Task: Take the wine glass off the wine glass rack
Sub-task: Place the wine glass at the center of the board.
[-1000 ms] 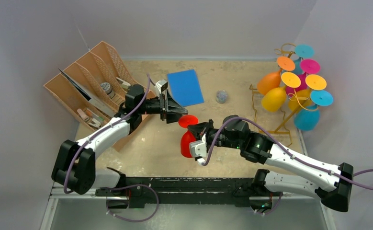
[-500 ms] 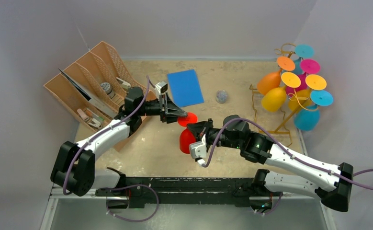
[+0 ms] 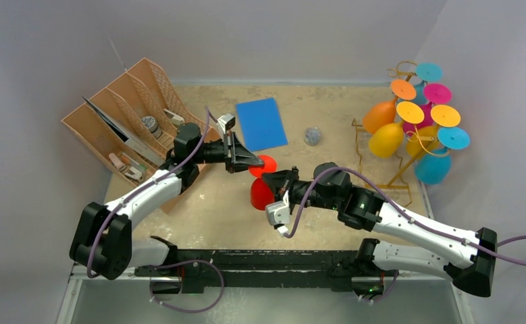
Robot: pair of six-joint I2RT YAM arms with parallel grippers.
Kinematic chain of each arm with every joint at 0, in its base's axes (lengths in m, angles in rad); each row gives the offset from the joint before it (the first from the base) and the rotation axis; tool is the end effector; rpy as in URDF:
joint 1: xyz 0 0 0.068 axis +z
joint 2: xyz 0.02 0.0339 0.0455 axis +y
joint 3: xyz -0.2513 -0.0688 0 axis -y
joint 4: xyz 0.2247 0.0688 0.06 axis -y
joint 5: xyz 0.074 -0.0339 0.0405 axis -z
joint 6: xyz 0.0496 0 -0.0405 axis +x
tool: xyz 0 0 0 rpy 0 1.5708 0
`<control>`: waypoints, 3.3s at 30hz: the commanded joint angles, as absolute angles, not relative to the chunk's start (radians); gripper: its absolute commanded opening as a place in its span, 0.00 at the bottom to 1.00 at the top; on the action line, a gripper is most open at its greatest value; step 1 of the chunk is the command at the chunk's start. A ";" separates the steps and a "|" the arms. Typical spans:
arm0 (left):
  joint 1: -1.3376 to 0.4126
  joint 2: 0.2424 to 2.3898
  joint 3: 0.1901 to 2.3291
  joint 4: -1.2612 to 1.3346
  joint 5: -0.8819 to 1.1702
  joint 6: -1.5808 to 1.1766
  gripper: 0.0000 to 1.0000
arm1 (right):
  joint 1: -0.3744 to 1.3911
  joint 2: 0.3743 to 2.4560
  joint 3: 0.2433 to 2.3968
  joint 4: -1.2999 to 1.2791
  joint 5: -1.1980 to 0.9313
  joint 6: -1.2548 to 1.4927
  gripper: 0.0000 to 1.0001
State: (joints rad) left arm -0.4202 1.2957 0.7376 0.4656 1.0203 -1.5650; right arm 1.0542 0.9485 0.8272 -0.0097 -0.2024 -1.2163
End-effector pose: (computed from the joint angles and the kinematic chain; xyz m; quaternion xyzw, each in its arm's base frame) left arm 0.2326 -0.1502 0.2780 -0.0728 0.7203 -0.6895 0.0191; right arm 0.1026 0.2009 0.3340 -0.7063 0.2552 0.0226 0.6599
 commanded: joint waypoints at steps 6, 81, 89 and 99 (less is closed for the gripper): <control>-0.434 1.226 0.779 0.479 1.031 -1.481 0.00 | 1.057 0.938 0.841 -0.057 -0.218 -1.176 0.36; -0.434 0.705 0.671 0.250 0.891 -0.595 0.00 | 0.883 1.174 1.010 0.119 -0.600 0.643 0.46; -0.434 0.722 0.611 0.461 0.830 -0.712 0.00 | 0.890 1.219 0.982 0.334 -0.602 0.741 0.33; -0.434 0.697 0.583 0.491 0.782 -0.731 0.00 | 0.897 1.233 0.945 0.413 -0.582 0.768 0.26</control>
